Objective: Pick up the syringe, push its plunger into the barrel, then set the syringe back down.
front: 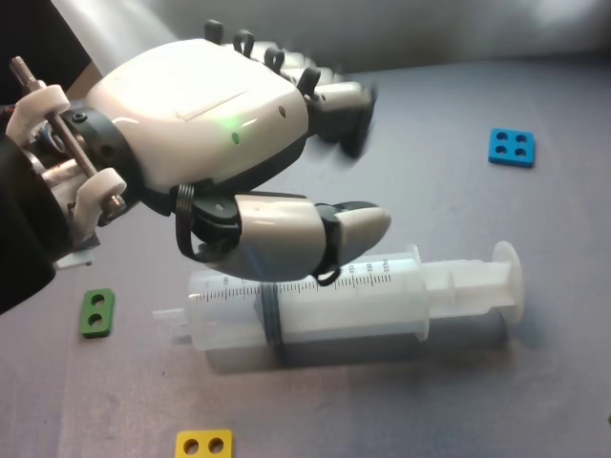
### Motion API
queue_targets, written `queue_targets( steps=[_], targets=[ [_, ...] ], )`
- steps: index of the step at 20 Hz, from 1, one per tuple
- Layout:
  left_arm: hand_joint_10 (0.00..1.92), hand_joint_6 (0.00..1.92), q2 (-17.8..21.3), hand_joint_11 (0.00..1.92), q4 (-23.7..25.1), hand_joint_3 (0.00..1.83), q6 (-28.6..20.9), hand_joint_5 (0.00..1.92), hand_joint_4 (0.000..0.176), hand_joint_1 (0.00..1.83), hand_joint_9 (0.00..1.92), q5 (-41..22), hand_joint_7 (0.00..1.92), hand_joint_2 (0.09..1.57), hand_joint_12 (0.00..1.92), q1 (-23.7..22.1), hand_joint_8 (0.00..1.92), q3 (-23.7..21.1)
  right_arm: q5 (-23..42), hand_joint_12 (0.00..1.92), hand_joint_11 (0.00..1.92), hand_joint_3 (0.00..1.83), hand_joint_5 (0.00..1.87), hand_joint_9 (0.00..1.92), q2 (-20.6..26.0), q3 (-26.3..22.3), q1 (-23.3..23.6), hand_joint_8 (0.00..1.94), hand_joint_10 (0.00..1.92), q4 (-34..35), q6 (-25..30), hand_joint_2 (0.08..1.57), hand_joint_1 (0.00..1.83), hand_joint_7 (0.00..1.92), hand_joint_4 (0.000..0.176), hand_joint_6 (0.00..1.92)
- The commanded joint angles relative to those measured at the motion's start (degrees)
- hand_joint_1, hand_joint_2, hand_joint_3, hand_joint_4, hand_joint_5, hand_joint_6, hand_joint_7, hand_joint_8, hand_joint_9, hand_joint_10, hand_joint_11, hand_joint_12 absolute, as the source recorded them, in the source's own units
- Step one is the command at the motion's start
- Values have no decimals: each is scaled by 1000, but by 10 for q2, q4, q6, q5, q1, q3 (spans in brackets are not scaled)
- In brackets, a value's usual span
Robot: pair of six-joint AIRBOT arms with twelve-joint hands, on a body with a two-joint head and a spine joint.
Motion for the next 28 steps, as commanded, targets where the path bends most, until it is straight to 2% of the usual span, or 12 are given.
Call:
queue_targets(
  steps=[1,4,9,11,13,15,17,19,21,23,26,28],
  targets=[
    [8,6,-1,0,9,31,1,207,0,0,110,-57,162,1231,202,-10,4,0,29,277,0,20,161,100,0,-2,8,7,20,24,3,1251,0,139,0,16],
    [11,2,-1,0,0,10,5,220,0,0,142,-53,180,1222,290,-10,2,0,29,189,0,3,119,73,0,-3,7,0,5,24,3,1236,0,106,0,1],
    [0,0,-1,0,-48,4,45,204,0,0,130,-48,164,1228,300,-10,0,-2,29,252,0,1,153,107,0,-4,7,2,8,24,2,1238,0,138,0,5],
    [0,3,-2,0,-100,3,91,187,0,0,95,-50,134,1229,240,-11,1,-8,29,174,0,0,138,88,0,-4,7,2,2,24,2,1235,0,118,0,2],
    [2,0,-4,0,-166,3,165,181,0,0,98,-56,133,1228,239,-11,1,-16,29,192,0,0,144,83,0,-5,7,3,2,24,1,1230,0,126,0,4],
    [0,0,-9,0,-196,0,199,117,0,0,51,-60,79,1218,148,-5,0,-18,29,194,0,0,135,78,0,-5,7,1,3,24,1,1234,0,117,0,2],
    [3,2,-17,0,-209,0,203,117,0,90,61,-85,86,1179,227,13,2,-21,29,166,0,0,132,65,0,-5,7,1,3,24,1,1235,0,108,0,0],
    [4,8,-30,0,-211,0,192,147,0,46,66,-119,106,1194,205,35,6,-21,29,160,0,6,124,64,0,-5,7,1,3,24,1,1248,0,100,0,0],
    [4,3,-53,0,-214,0,186,153,0,172,76,-161,111,1171,262,59,2,-20,29,204,0,5,130,76,0,-5,7,3,6,24,1,1253,0,114,0,1],
    [0,2,-76,0,-228,0,195,77,0,442,26,-188,48,1119,215,77,1,-18,29,239,0,3,154,88,0,-5,7,8,8,24,1,1252,0,135,0,9],
    [0,0,-107,0,-234,0,202,0,0,684,0,-208,0,1036,97,95,0,-8,29,206,0,0,158,84,0,-5,7,2,4,24,1,1247,0,131,0,6],
    [0,0,-128,0,-239,0,202,0,0,787,0,-220,0,1004,92,108,0,2,29,290,0,0,176,106,0,-5,7,3,8,24,-1,1243,0,152,0,6]
  ],
)
